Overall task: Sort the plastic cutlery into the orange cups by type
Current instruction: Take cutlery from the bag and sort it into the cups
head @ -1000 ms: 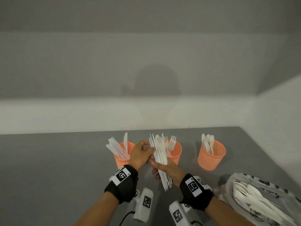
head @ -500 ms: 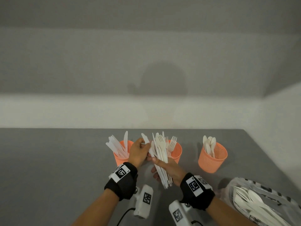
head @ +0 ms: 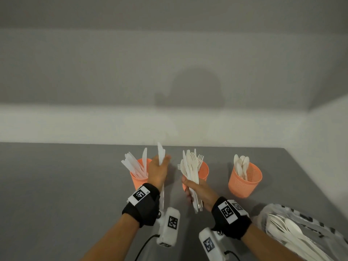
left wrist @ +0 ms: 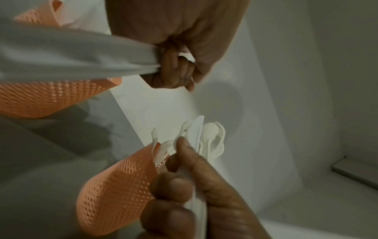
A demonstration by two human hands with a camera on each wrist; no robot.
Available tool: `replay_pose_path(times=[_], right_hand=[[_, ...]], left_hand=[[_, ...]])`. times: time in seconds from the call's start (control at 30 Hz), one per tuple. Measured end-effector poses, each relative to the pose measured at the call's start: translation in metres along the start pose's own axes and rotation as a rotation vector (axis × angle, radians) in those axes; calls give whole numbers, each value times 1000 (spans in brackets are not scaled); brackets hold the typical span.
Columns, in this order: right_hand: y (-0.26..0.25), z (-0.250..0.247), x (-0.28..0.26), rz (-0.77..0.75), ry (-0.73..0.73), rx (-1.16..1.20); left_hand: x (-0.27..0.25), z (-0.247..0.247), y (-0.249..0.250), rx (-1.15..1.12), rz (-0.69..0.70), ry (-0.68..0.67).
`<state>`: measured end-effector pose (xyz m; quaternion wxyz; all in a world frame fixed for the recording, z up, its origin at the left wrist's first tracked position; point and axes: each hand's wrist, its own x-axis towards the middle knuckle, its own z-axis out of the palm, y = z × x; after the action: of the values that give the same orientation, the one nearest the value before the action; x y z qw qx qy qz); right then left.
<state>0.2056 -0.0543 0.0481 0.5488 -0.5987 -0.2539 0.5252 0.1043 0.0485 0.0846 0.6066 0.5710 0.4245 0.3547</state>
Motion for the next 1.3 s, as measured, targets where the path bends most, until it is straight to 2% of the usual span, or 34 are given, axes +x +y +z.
replay_pose_path(times=[0.1, 0.17, 0.33, 0.57, 0.73, 0.87, 1.0, 1.13, 1.23, 1.3], right_hand=[[-2, -2, -2, -12, -49, -26], [-5, -3, -4, -9, -75, -31], [-7, -7, -6, 8, -98, -35], [-9, -10, -7, 4, -97, -61], [-12, -3, -4, -33, -54, 50], [-11, 3, -2, -103, -14, -8], [-11, 7, -2, -129, -21, -80], [-9, 6, 2, -120, 4, -116], [-3, 0, 8, -126, 55, -123], [-4, -2, 8, -118, 68, -131]], left_hand=[[-8, 7, 3, 44, 33, -149], [-12, 11, 4, 21, 20, -185], [-7, 17, 2, 44, 80, -116], [-2, 21, 4, 140, 130, -86], [5, 23, 2, 77, 62, -22], [1, 20, 0, -48, 2, -19], [-2, 17, -7, -81, -66, -37], [9, 5, -5, -56, -26, 81], [24, -12, 10, -159, 16, 178], [34, -25, 25, -210, 96, 240]])
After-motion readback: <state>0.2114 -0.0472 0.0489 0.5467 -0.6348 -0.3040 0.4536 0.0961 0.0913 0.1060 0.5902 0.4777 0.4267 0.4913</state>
